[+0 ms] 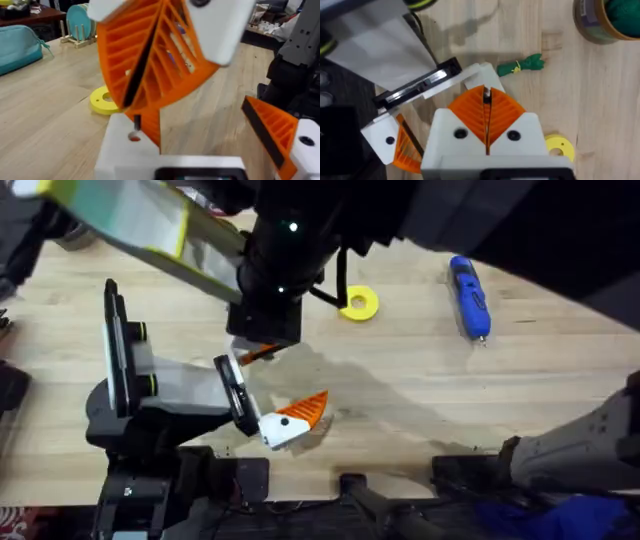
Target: Pick up the gripper from the table and insert it into the empty holder that is missing its gripper. Then pick up a screw, insert it into the mounting hole, and use the screwdriver to tighten it. Finally, clean up the table by picking up the vegetable and placing it into the bucket.
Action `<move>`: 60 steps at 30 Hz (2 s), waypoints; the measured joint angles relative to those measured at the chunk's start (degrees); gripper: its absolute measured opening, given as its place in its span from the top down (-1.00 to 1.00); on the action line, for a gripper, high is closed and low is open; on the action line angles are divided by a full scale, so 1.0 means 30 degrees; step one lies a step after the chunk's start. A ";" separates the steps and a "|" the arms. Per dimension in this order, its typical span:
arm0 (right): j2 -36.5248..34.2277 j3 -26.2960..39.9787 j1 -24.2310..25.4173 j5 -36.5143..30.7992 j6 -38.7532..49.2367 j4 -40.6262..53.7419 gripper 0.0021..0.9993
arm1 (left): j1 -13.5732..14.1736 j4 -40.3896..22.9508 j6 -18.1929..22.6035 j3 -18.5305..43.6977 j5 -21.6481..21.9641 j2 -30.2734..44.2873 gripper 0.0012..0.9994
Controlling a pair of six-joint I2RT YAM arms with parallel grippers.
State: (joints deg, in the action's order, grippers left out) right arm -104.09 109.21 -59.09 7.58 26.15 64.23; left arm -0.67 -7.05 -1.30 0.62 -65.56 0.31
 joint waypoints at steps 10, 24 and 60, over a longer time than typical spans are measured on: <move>0.0000 0.0000 -0.0089 0.0144 0.0000 -0.0109 0.99 | 0.0000 0.0000 0.0000 0.0000 0.0000 0.0003 -0.97; 0.0000 0.0000 -0.0089 0.0144 0.0000 -0.0138 0.99 | 0.0000 0.0000 0.0000 0.0000 0.0000 0.0003 -0.97; 0.0002 -0.0694 0.0093 0.0144 0.0007 -0.0428 0.99 | 0.0000 -0.0005 0.0000 0.0000 0.0000 -0.0002 -0.97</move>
State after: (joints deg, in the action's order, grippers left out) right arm -104.09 107.12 -58.81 8.01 26.17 62.94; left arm -0.67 -7.06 -1.30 0.62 -65.56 0.30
